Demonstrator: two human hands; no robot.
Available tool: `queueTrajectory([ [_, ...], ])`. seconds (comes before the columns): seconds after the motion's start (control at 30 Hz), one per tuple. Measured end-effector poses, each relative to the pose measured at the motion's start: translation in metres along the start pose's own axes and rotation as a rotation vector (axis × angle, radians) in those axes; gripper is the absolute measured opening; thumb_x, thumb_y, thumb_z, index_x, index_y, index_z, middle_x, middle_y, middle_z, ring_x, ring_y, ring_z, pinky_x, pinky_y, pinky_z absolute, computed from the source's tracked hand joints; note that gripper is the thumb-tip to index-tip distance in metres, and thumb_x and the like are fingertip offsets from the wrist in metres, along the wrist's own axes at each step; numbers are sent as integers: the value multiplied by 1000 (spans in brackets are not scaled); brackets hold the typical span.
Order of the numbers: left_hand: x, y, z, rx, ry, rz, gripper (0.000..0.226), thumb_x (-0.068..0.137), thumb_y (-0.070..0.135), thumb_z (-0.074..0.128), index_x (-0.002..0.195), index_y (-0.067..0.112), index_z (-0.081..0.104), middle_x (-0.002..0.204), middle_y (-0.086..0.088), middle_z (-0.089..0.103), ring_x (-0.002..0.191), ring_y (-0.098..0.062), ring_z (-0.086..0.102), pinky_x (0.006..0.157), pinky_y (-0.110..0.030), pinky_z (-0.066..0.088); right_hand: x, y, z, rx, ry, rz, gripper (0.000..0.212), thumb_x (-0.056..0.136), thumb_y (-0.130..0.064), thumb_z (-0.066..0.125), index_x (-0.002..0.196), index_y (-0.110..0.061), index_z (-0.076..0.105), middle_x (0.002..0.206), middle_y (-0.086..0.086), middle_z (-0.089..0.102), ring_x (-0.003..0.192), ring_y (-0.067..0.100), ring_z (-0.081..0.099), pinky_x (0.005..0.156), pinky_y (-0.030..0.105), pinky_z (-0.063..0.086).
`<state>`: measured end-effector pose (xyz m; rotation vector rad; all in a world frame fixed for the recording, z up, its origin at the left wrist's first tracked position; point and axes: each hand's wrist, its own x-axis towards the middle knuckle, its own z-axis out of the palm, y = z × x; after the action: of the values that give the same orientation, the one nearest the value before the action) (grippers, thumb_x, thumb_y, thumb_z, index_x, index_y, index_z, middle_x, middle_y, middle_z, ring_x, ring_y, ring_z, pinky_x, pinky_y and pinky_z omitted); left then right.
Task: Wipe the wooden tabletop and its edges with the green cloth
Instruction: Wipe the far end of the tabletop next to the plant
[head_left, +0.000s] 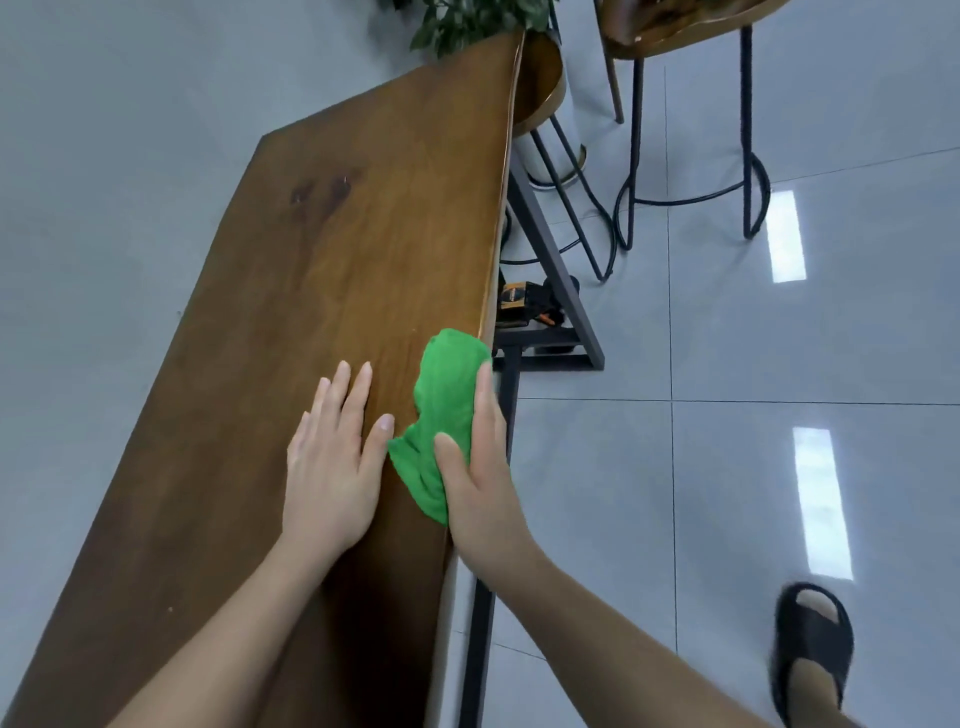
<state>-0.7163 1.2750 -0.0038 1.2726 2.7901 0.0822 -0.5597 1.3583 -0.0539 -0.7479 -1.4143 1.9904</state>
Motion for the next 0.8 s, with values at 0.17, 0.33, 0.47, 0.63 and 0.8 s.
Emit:
queueTrajectory([
  [0.17, 5, 1, 0, 0, 15, 4, 73, 111, 74, 12, 177, 42, 13, 186, 18, 6, 172, -8, 0, 138, -53, 12, -10, 5, 1, 17, -48, 2, 85, 118, -20, 47, 171, -54, -11, 181, -30, -13, 163, -13, -10, 126, 8, 3],
  [0.33, 7, 0, 2, 3, 22, 0, 73, 111, 72, 13, 177, 41, 15, 186, 18, 7, 172, -7, 0, 139, -52, 13, 66, -11, -17, -51, -12, -36, 88, 115, -19, 51, 172, -53, -8, 184, -17, -16, 149, -30, -13, 118, 1, 2],
  [0.47, 8, -1, 3, -4, 21, -3, 71, 111, 71, 14, 177, 43, 14, 185, 19, 7, 171, -6, 0, 139, -51, 12, 142, -36, -40, -75, 8, -17, 87, 115, -18, 51, 176, -44, -5, 187, -8, -2, 170, 8, 3, 139, 49, 11],
  [0.63, 7, 0, 2, -13, 25, -5, 75, 109, 75, 11, 177, 44, 15, 186, 17, 8, 172, -9, 3, 139, -52, 12, 172, -53, -46, -48, 17, 11, 83, 116, -18, 47, 177, -40, -4, 185, -8, 12, 168, 19, 22, 137, 52, 23],
  [0.8, -1, -1, 1, -19, 12, 0, 80, 106, 78, 7, 177, 42, 14, 186, 15, 8, 172, -12, 5, 139, -52, 11, 125, -39, -33, -50, 35, 8, 76, 119, -25, 42, 177, -41, -5, 186, -7, 8, 170, 16, 18, 138, 50, 21],
])
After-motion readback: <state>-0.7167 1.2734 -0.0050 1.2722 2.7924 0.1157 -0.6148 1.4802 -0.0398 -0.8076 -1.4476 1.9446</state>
